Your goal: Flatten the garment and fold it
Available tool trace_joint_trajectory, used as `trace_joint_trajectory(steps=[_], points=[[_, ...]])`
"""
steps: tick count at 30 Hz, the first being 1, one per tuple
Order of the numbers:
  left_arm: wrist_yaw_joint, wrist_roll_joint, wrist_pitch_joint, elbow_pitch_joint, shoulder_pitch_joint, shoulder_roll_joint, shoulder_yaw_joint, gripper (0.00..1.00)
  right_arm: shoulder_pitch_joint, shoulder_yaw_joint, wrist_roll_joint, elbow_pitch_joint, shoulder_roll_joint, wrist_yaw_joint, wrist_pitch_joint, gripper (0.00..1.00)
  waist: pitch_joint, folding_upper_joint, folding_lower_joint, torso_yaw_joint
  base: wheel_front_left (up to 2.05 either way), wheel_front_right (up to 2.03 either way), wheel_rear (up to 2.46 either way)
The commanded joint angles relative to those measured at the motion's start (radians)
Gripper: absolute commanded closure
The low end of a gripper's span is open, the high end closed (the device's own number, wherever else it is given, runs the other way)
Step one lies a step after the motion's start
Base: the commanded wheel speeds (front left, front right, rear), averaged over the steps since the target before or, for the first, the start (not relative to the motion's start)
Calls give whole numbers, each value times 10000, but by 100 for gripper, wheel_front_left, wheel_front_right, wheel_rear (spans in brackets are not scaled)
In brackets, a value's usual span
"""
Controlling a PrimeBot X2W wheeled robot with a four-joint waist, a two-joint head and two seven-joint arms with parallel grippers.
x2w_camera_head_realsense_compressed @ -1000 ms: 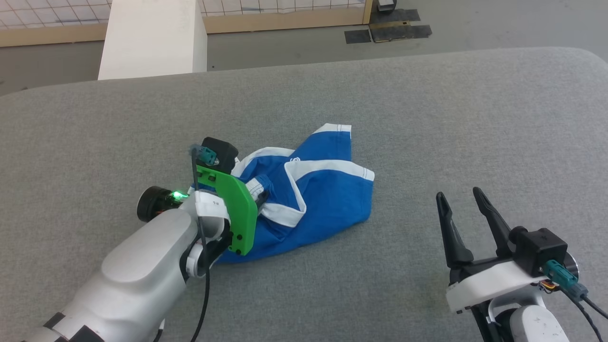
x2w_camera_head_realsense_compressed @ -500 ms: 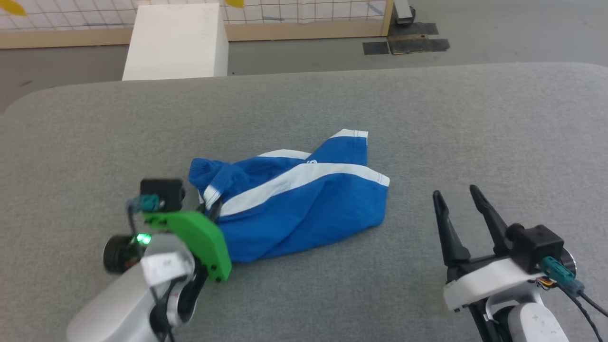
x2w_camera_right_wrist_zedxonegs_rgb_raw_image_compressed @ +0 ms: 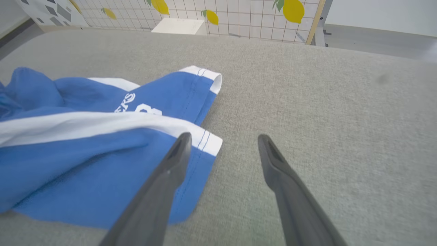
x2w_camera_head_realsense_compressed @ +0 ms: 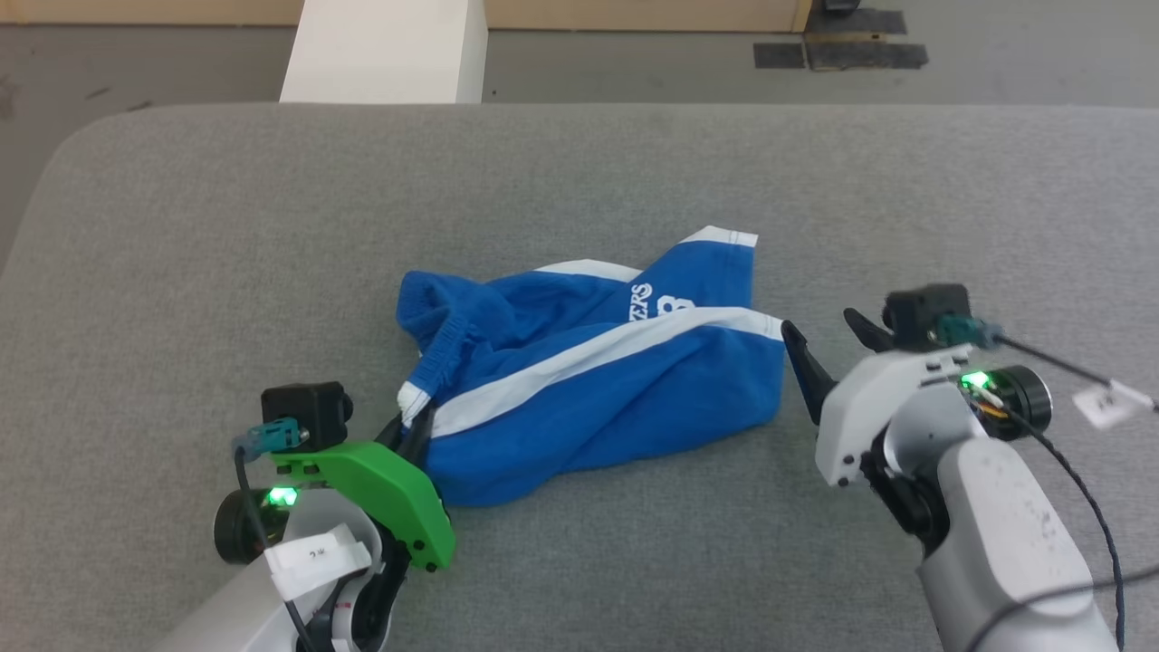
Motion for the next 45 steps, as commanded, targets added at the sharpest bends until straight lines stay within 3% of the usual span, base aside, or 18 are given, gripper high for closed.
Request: trace_joint_trajectory(steps=[1, 12, 13, 14, 15, 16, 26, 30, 33, 36, 41, 45], points=[[-72, 77, -90, 32, -134, -62, 2, 100, -341, -21, -42, 337, -6, -17, 266, 0, 262, 0, 0, 225, 0, 0, 0], [-328, 119, -165, 212, -521, -365, -66, 100, -1817, 615, -243, 2280, -6, -17, 2188, 0, 848, 0, 0, 512, 0, 0, 0], [-341, 116, -172, 233, -531, -384, -71, 100, -1861, 643, -411, 2374, -6, -17, 2374, 4, 865, 0, 0, 513, 0, 0, 0], [-354, 118, -182, 258, -542, -404, -79, 100, -1892, 678, -561, 2421, -6, -17, 2539, 49, 878, 0, 0, 513, 0, 0, 0], [-362, 122, -194, 276, -552, -418, -83, 100, -1901, 650, -600, 2403, -6, -17, 2577, 67, 883, 0, 0, 513, 0, 0, 0], [-383, 109, -205, 298, -552, -437, -84, 100, -1888, 640, -647, 2336, -6, -17, 2531, 100, 873, 0, 0, 502, 0, 0, 0], [-466, 367, -1027, 191, -397, -213, 173, 100, -740, 725, -376, 620, -6, -17, 643, 100, 81, 0, 0, -35, 0, 0, 0], [-516, 389, -1496, -222, -565, -48, 628, 100, -539, 723, -202, -617, -6, -17, 590, 100, -136, 0, 0, -440, 0, 0, 0], [-605, 465, -1225, -398, -1092, 251, 766, 100, -907, 747, -209, -1414, -9, -17, 997, 100, -124, 0, 0, -738, 0, 0, 0], [-864, 192, -744, -531, -1985, 344, 1083, 100, -1803, 1049, -254, -1808, -491, -17, 1677, 100, 127, 0, 0, -950, 0, 0, 0], [-1333, -621, 194, 86, -4011, -1, 1746, 100, -3925, 2076, 59, -1566, -1673, -17, 2557, 100, 873, 0, 0, -1147, 0, 0, 0], [-1371, -316, 994, 1188, -5963, -142, 1680, 100, -5784, 2742, 291, -1106, -2442, -17, 2805, 100, 1575, 0, 0, -1309, 0, 0, 0]])
